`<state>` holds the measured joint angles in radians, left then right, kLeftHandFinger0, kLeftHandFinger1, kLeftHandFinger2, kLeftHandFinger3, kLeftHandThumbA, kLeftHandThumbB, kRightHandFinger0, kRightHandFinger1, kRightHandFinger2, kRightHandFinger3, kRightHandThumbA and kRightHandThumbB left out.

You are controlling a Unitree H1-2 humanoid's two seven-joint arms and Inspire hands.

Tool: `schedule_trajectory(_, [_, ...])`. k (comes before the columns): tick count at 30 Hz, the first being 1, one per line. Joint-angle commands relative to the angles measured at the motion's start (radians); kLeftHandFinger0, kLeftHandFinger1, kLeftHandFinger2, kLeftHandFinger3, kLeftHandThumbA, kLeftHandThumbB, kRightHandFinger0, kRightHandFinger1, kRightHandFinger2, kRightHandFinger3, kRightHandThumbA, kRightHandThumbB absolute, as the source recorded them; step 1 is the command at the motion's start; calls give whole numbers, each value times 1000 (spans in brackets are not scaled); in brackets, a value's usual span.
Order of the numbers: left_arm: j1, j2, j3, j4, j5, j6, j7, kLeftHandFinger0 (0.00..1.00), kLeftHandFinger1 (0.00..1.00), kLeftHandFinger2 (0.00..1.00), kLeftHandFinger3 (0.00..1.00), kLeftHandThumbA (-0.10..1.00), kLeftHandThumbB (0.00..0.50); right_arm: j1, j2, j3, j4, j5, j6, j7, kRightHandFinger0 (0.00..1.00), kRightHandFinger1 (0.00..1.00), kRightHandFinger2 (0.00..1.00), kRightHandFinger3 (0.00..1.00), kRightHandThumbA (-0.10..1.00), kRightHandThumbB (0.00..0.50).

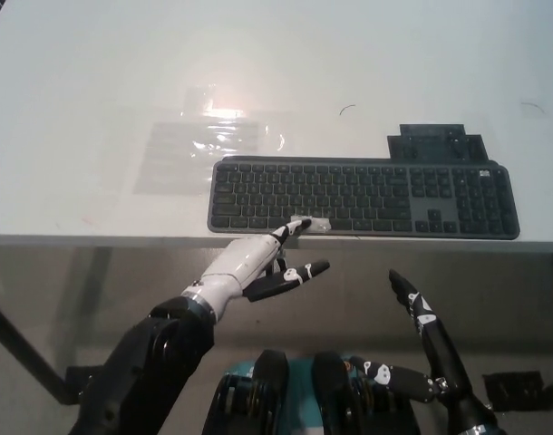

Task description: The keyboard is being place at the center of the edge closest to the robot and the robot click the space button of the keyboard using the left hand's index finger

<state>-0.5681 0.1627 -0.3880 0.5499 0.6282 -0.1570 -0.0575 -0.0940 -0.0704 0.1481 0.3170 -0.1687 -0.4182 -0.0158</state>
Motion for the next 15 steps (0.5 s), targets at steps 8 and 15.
schedule_trajectory(8, [-44,15,7,120,7,-25,57,67,308,361,1000,1000,353,-30,3,1,-24,-11,-46,1,1000,1000,1000,1000,1000,413])
schedule_trajectory(15, [83,22,3,-169,-13,-10,-17,0,212,272,1000,1000,433,-32,3,0,-15,-12,-51,-1,1000,1000,1000,1000,1000,409])
